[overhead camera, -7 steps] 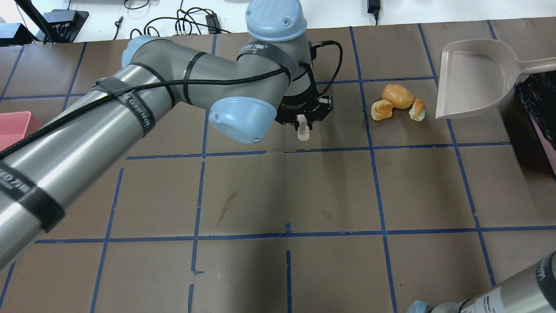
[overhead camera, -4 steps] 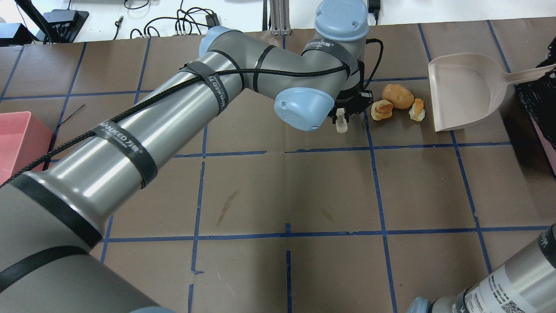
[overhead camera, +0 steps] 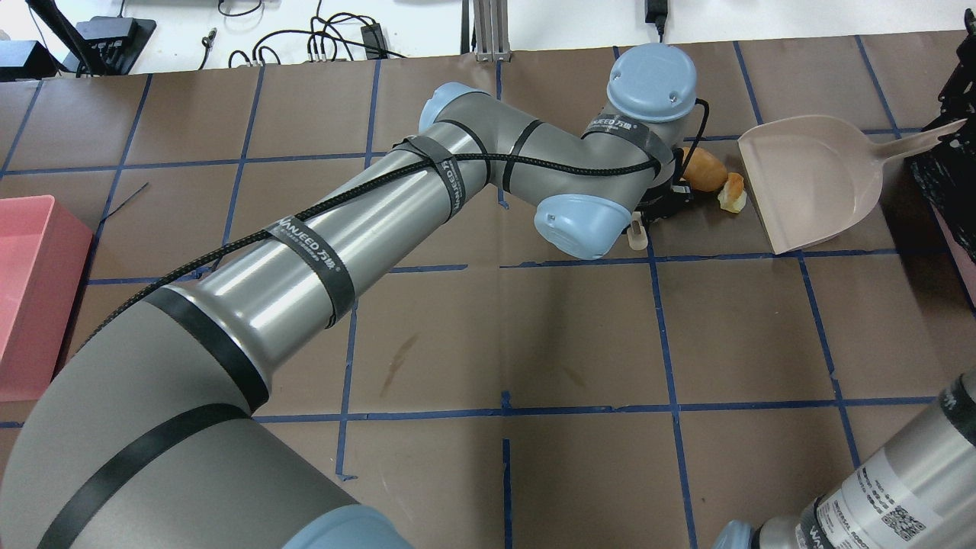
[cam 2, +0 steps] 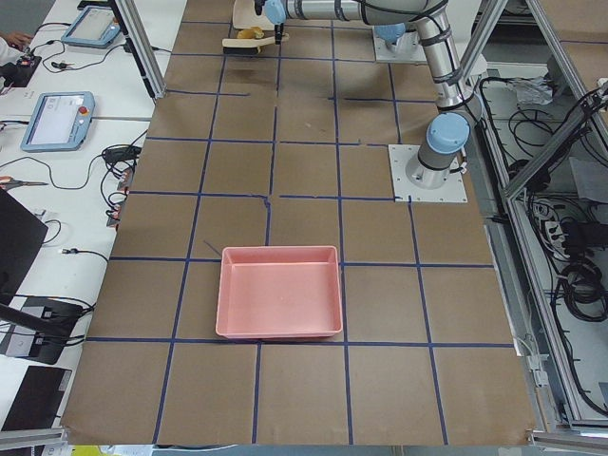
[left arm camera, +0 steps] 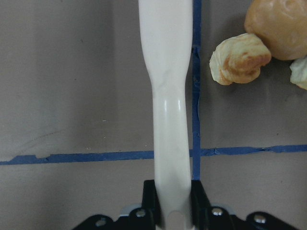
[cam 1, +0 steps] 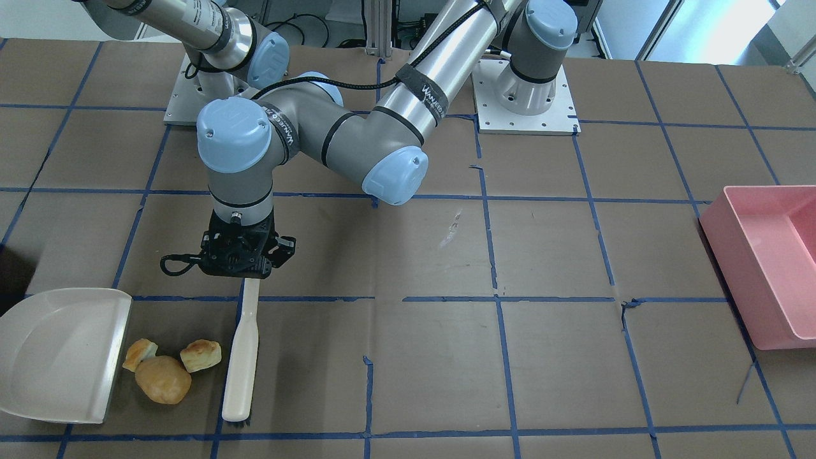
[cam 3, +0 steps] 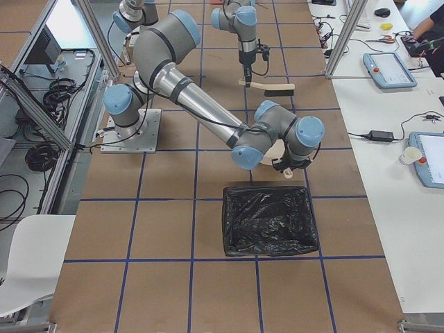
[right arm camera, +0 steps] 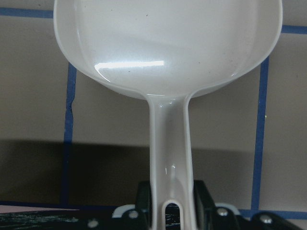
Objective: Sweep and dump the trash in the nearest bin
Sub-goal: 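Sweep the bread pieces with the left-held brush toward the dustpan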
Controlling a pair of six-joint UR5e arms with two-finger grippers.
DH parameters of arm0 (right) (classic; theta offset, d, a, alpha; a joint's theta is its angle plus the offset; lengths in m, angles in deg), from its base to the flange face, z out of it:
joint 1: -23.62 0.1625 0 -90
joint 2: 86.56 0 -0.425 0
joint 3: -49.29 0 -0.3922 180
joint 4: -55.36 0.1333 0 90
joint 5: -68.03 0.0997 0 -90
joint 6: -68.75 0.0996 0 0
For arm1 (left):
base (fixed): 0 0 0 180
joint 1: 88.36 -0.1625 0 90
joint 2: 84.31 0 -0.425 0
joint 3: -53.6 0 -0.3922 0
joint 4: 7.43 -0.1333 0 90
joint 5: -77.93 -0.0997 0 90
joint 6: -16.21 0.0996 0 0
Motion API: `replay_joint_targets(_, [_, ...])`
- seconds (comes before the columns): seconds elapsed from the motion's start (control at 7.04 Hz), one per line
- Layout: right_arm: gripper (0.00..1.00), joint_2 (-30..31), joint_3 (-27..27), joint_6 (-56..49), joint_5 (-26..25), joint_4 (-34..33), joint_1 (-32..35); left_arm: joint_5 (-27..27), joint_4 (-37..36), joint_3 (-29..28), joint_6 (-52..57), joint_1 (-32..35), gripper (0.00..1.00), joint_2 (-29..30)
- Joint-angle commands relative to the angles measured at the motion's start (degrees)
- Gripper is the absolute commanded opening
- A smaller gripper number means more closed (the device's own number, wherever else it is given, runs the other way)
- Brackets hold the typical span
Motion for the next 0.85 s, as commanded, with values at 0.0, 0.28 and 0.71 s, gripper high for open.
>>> replay_joint_targets(0.0, [0.00,-1.66,0.43,1.90,0.08,0.09,0.00,-0.22,-4.16,-0.55,0.22,1.76,0.02,3.22])
replay_joint_targets(0.28, [0.00,-2.20,0.52,1.99,-2.20,0.71,0.70,-0.40,-4.97,-0.99,-0.04,2.48,0.02,4.29])
replay_joint_targets(0.71, [0.00,-2.37,0.43,1.99,-2.56,0.80,0.96,-0.57,-5.94,-1.70,-0.83,4.15,0.02,5.87])
